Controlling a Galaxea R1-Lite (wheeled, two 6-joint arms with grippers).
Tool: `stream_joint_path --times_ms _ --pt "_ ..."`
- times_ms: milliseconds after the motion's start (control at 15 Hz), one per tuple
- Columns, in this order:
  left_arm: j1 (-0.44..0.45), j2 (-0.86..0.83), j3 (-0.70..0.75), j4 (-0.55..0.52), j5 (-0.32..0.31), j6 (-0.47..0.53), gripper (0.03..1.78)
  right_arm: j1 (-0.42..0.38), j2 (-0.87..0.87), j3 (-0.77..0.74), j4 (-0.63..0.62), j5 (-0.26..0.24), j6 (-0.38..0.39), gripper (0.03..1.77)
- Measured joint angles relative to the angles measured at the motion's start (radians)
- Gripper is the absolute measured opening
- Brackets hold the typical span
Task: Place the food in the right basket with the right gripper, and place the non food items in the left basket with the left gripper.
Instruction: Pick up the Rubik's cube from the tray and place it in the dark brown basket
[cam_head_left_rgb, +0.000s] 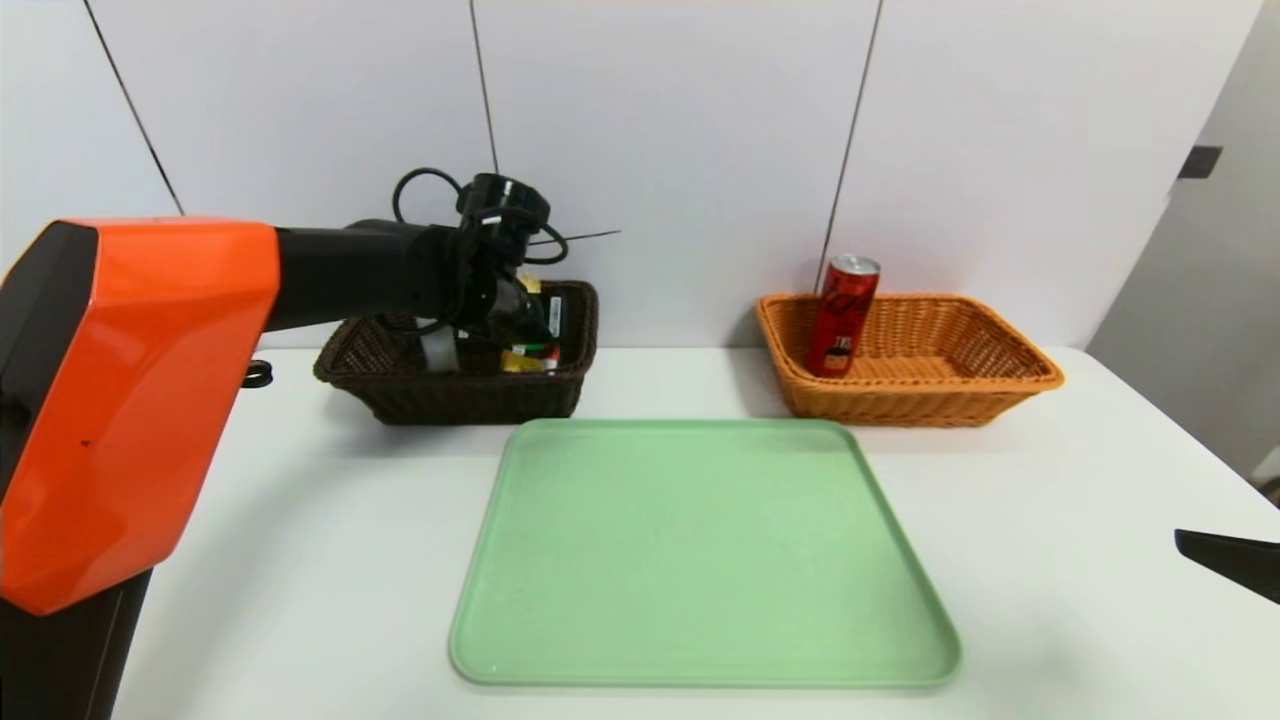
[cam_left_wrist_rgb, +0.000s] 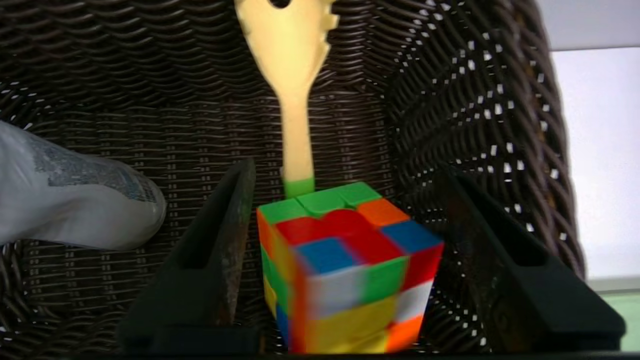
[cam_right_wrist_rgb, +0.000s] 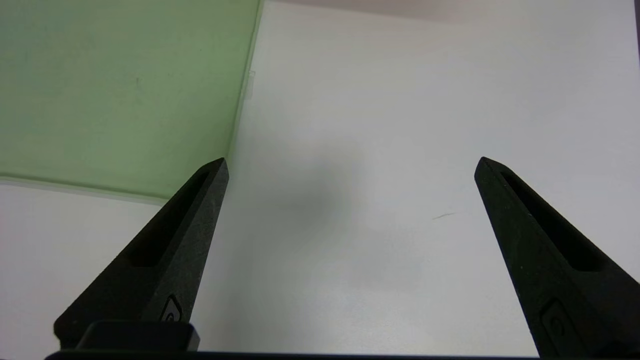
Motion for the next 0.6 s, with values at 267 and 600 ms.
stream_joint_path --times_ms 267,600 --pt "0.007 0.001 0.000 0.000 0.001 0.001 1.45 0.000 -0.001 0.000 0.000 0.001 0.000 1.70" --pt "0.011 -0.069 0.001 0.012 0.006 0.003 1.57 0.000 -0.010 -0.003 0.000 0.000 0.000 1.70"
